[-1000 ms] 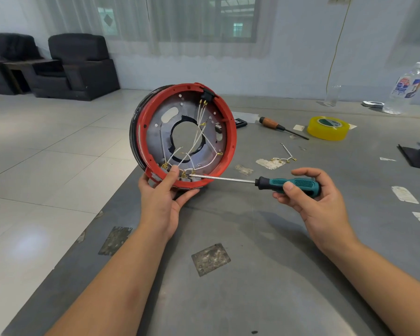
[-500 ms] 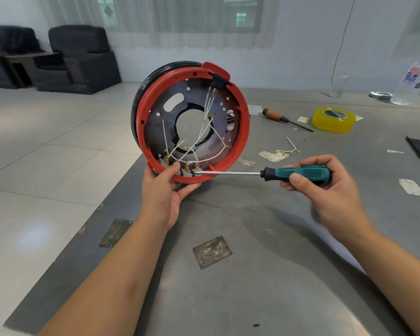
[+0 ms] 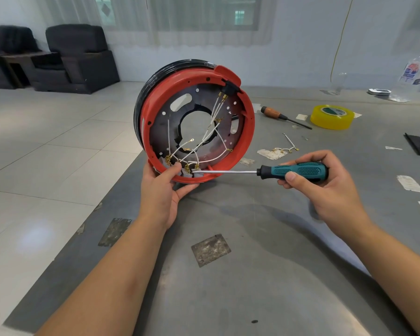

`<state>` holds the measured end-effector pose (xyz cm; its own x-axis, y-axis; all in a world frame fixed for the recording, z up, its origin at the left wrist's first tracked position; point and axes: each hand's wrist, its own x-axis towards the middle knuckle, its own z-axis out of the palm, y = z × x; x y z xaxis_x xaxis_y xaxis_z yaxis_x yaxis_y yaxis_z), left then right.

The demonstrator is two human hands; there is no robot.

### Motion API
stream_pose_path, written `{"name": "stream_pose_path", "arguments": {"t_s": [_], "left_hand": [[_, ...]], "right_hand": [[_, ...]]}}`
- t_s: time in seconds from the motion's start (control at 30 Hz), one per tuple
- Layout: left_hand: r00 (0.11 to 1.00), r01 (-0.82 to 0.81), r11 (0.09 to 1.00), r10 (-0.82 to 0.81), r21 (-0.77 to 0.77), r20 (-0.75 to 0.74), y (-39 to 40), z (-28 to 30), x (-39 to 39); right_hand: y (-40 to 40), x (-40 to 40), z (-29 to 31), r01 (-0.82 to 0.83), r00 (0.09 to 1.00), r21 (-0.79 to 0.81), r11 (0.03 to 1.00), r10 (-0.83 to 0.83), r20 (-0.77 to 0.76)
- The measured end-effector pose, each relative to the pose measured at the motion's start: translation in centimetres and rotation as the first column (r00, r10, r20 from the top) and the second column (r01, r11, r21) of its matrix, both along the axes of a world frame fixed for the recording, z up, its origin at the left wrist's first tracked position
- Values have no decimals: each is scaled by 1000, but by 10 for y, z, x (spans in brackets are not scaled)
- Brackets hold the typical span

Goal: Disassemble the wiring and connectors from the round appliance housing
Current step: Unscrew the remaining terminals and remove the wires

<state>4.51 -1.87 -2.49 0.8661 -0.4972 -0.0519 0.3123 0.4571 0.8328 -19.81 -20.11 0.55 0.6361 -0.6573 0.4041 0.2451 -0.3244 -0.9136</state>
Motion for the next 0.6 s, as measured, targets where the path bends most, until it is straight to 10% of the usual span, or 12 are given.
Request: {"name": "stream_pose_path", "arguments": {"t_s": [0.6], "left_hand": [[994, -78, 995, 73, -60, -85, 3, -5, 8]], "right_hand": [[14, 8, -20, 23, 996, -122, 992, -34, -85]]}}
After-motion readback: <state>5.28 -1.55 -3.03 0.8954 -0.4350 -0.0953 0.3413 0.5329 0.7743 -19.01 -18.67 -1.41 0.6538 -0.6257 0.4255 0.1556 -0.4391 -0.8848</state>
